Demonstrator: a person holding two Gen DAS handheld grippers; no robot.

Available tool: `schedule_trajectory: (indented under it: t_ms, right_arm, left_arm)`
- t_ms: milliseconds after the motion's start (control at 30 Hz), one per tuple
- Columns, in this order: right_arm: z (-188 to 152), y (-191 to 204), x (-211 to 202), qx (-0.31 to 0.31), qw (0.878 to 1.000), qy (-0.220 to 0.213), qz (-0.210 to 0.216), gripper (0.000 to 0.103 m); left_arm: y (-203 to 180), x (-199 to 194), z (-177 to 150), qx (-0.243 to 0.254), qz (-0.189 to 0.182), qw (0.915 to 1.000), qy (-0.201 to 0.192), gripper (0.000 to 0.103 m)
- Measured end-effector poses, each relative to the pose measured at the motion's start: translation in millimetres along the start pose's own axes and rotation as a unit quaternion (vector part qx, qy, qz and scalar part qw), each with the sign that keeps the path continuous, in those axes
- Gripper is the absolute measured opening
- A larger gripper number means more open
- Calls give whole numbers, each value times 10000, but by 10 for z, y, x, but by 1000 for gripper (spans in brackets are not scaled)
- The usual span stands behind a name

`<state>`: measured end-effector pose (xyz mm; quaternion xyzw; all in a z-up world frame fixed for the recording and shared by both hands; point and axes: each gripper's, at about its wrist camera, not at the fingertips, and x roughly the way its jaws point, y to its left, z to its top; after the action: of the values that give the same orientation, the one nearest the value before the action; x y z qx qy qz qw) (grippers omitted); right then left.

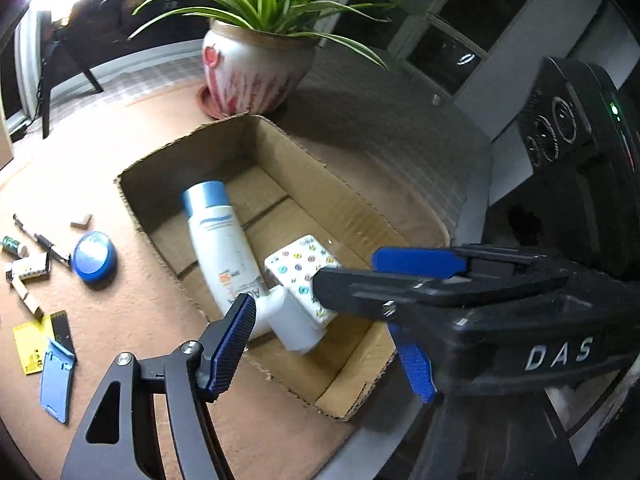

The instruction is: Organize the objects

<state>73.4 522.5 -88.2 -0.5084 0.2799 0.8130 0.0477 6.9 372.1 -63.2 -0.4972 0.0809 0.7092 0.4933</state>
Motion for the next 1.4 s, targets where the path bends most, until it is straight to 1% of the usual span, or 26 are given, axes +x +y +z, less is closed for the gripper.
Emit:
schedule_trajectory:
  t_ms: [67,233,400,533,667,833,1000,1100,1267,1400]
  right_arm:
    - [16,-9,-21,-25,10000,-75,-61,61]
    - [45,26,-2,-79,9999,-96,-82,61]
    - [50,162,44,-241,9996,-134,-58,61]
    - [55,317,99,-428,9990,-95,59,61]
    - [82,496,169,-584,9980,-36,220,61]
    - [148,774,306,-779,9955,122,520,61]
    - [219,1178,517,-1157,9914,248,563,61]
    - [276,1411,689,-1340,9884,364,622,61]
    - [411,1727,1041,-1499,9839,662,716,61]
    - [556,1889,1393,-1474,9813,968,772,60]
  left_arm:
    - [49,-41,-18,-37,71,10000,-33,71]
    - [269,-187,-76,-273,212,9993,-138,71]
    - [525,-341,-147,-573,372,9975,-198,71]
    - [786,-482,-262,-799,560,9950,-221,71]
    - [1117,-626,-443,-1084,807,9906,-196,71]
    - [1562,-768,-715,-1505,1122,9821,-134,71]
    - [1902,-906,-914,-1836,1305,9742,-151,70]
    - [2011,-935,-1010,-1848,1379,9730,-122,70]
    - [2039,-825,-1029,-1537,1399,9782,60,70]
    - [2084,-690,-996,-1501,1299,9799,194,69]
